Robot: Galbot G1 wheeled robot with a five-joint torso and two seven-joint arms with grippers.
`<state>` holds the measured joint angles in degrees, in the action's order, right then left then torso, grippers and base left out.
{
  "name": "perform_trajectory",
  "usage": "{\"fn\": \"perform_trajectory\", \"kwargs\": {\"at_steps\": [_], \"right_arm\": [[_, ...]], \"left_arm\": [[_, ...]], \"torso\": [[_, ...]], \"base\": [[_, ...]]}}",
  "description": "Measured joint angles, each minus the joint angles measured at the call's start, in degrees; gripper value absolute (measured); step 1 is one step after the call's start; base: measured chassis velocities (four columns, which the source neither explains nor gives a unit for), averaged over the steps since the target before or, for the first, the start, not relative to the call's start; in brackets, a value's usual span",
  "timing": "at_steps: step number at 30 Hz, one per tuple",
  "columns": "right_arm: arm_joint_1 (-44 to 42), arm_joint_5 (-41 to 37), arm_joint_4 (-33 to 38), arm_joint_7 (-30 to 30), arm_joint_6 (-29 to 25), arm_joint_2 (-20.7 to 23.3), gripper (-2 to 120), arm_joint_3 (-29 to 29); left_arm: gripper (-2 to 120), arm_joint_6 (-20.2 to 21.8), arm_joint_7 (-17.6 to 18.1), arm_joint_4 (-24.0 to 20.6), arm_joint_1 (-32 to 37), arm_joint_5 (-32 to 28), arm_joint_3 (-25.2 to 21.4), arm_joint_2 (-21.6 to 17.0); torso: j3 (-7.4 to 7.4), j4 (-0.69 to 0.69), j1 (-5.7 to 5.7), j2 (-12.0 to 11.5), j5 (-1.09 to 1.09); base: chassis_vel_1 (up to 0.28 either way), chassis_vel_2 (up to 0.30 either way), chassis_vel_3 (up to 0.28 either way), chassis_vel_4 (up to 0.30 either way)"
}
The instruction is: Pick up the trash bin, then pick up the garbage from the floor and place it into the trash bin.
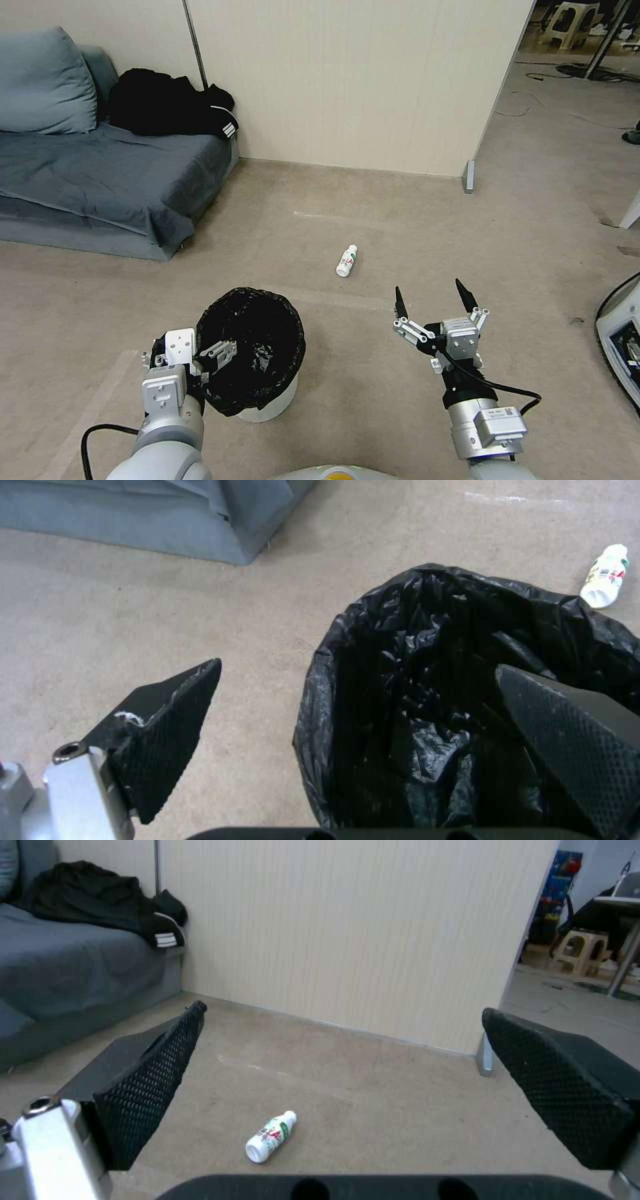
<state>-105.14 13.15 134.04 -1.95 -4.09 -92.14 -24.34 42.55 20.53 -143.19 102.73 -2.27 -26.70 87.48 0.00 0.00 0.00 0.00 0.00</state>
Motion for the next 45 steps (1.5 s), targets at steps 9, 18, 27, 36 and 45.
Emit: {"fn": "perform_trajectory", "kwargs": {"at_steps": [9,18,27,36,45], "right_arm": [[-0.04,0.06,-0.02,-0.03,-0.09,0.00,100,-0.01],[-0.10,0.21,0.01,-0.05,-0.15,0.01,100,0.00],[-0.15,0.62,-0.32,-0.25,-0.46,0.00,100,0.59],[-0.15,0.38,-0.22,-0.39,-0.65,0.00,100,0.63],[-0.07,0.30,-0.48,-0.63,-0.86,0.00,100,0.62]], "left_arm": [[100,0.01,0.09,0.57,-0.22,-0.69,-0.65,-0.27],[100,-0.18,-0.99,3.08,-1.37,-0.92,-1.60,0.22],[100,-0.30,-4.37,8.48,-5.28,-1.10,-3.88,1.62],[100,-0.37,-4.70,13.90,-9.14,-0.68,-4.71,2.62],[100,-0.41,-2.14,19.83,-11.47,-2.05,-4.93,3.53]], "torso": [[0.00,0.00,0.00,0.00,-0.01],[0.00,0.00,0.00,0.00,0.00],[0.00,0.00,0.00,0.00,-0.01],[0.00,0.00,0.00,0.00,0.00],[0.00,0.00,0.00,0.00,0.00]], "base": [[0.000,0.000,0.000,0.000],[0.000,0.000,0.000,0.000],[0.000,0.000,0.000,0.000],[0.000,0.000,0.000,0.000],[0.000,0.000,0.000,0.000]]}}
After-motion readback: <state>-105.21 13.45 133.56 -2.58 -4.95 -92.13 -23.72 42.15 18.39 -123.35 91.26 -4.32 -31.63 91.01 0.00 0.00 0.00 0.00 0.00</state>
